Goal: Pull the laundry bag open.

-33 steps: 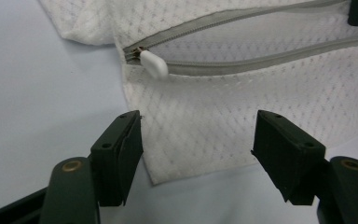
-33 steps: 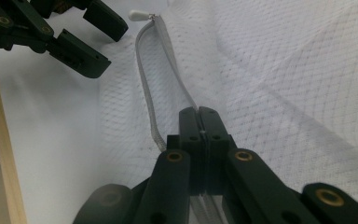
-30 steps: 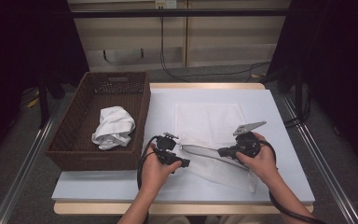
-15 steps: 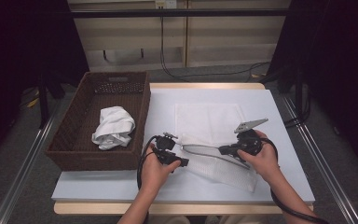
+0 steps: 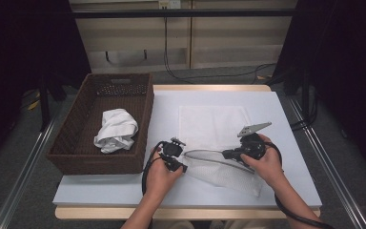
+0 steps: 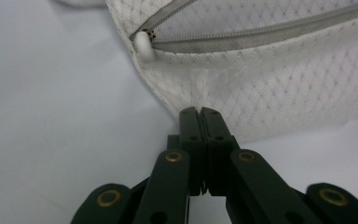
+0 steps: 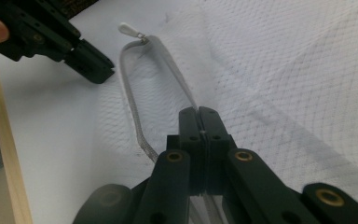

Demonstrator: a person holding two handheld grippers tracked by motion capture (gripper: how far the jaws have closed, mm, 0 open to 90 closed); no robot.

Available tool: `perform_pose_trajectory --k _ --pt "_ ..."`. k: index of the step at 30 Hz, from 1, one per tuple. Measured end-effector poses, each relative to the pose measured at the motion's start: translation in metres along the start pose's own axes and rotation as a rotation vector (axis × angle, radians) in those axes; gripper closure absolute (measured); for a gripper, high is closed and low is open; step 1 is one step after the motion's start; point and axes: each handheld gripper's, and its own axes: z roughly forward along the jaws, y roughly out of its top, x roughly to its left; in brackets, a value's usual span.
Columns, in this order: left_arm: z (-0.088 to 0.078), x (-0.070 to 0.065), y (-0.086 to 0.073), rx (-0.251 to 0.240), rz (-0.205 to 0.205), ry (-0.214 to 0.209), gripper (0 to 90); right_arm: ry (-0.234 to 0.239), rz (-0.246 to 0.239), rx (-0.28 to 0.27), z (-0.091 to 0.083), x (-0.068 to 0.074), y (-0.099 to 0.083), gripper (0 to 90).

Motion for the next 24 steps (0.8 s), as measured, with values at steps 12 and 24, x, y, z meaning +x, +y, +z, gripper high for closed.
perform_pose_trajectory --k 12,24 --pt "-0.012 -0.004 -0.021 0.087 -0.034 -0.086 88.9 -0.006 0.005 -0.022 -0.004 -0.001 0.001 90.0" --pt "-0.022 -0.006 -0.032 0.106 -0.043 -0.148 88.6 -0.012 -0.012 -0.021 0.004 0.004 0.005 90.0"
